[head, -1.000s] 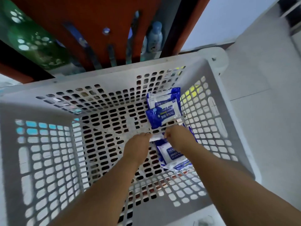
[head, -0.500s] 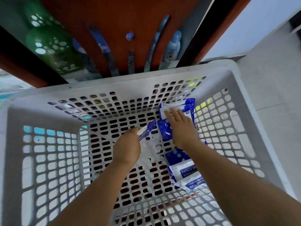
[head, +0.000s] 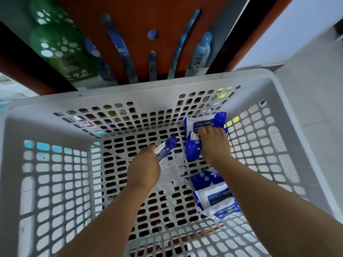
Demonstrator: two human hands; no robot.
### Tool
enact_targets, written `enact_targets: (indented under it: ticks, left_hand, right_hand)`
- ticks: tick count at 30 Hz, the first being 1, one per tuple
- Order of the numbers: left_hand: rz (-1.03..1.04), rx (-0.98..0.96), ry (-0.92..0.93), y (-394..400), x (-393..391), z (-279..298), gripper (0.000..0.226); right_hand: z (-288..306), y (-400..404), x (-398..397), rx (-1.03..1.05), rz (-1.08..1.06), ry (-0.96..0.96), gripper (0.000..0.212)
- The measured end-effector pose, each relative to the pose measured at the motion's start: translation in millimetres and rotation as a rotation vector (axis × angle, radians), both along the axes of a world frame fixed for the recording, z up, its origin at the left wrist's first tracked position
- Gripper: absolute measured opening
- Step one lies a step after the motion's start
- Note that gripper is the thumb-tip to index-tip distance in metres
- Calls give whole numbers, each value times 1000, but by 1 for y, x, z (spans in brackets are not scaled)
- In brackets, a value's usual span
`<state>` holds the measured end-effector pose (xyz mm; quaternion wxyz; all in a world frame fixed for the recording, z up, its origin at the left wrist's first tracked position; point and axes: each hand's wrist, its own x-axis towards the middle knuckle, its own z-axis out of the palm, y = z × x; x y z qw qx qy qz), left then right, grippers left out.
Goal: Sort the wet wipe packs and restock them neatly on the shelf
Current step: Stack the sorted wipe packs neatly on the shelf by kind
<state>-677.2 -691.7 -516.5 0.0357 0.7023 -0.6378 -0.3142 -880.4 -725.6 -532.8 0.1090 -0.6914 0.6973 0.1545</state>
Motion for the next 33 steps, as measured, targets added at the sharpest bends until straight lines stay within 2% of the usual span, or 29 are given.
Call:
enact_targets:
  ticks: [3,7,10,12,17,20,24,29,33]
  left_hand:
    - [-10,-22,-3,-3,-3,5,28]
    - [-83,-71,27,-14,-17,11,32]
    - [-162,-128,3,-28,-42,10,30]
    - [-129,-126,45,-39,-59,9,29]
    - [-37,-11,159,-58,-87,-4,28]
    - [-16,79,90,-61,-92,-9,37]
    - [71,130,61,-65,-101,-12,44]
    - [251,143,52,-68,-114,-22,39]
    - [201,73,25,-63,-111,-19,24]
  right_hand:
    - [5,6,-1,1,-103,-70,44]
    - [23,13,-1,-111,-281,-122,30]
    - [34,18,1,-123,-406,-126,33]
    - [38,18,1,-135,-526,-176,36]
    - [30,18,0,-169,-800,-457,43]
    - [21,22,1,-146,-810,-501,50]
    - [12,24,-2,-184,-898,-538,42]
    - [7,25,-3,-203,-956,-569,34]
    - [10,29,-2,-229,-965,-603,31]
